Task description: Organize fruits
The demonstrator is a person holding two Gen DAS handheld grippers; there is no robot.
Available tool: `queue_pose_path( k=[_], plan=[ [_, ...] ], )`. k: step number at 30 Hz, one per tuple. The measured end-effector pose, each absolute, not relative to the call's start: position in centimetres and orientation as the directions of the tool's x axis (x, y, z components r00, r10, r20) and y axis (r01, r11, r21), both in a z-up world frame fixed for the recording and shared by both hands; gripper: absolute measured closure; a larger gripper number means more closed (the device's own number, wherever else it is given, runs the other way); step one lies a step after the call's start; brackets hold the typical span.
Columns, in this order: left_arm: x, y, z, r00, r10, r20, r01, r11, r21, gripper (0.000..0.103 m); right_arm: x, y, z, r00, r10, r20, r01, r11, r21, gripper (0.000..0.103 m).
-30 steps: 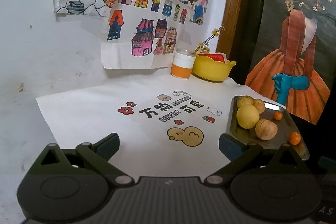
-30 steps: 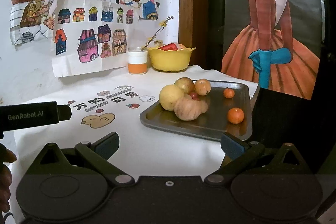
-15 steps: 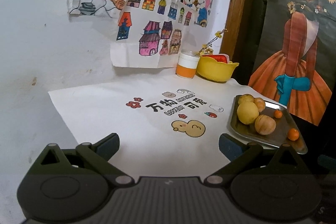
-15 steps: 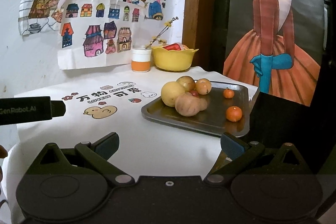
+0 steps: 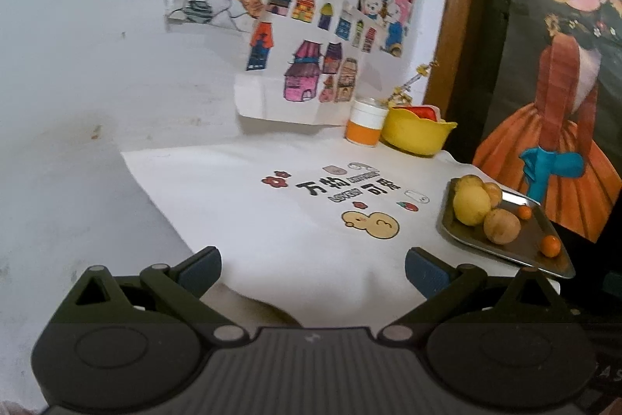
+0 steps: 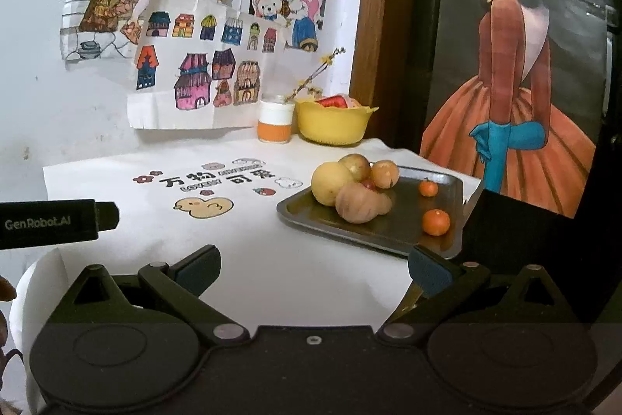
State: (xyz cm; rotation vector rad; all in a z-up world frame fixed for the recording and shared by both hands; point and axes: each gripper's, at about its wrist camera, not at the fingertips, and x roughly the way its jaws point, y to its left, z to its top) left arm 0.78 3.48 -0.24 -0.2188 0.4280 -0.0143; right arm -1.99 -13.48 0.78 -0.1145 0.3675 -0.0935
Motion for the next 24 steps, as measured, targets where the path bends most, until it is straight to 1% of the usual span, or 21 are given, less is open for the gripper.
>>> queue_pose_path(
  k=[5, 11, 17, 24],
  plan=[
    [0.1, 3.7, -0.5, 0.907, -0.058, -0.416, -0.031, 0.978, -0.204, 0.000, -2.6, -13.4, 0.8, 0.932, -0.109, -0.345, 0.065, 0.988, -0.138, 0.001],
    [-0.8, 3.3, -1.0, 0.913, -0.034, -0.407, -0.031, 0.988, -0.153, 0.000, -2.8, -13.4, 0.7, 0.928, -0.103, -0.358, 0.060, 0.990, -0.130, 0.001],
    [-1.3, 3.4, -1.3, 0.917, -0.034, -0.397, -0.037, 0.985, -0.170, 0.000, -3.0, -13.5, 0.5, 0.927, -0.084, -0.365, 0.044, 0.992, -0.116, 0.001],
    [-1.7, 3.8, -1.1, 0.924, 0.003, -0.382, -0.073, 0.983, -0.169, 0.000, -2.8, -13.5, 0.4, 0.924, -0.059, -0.377, 0.023, 0.995, -0.100, 0.001]
  ],
)
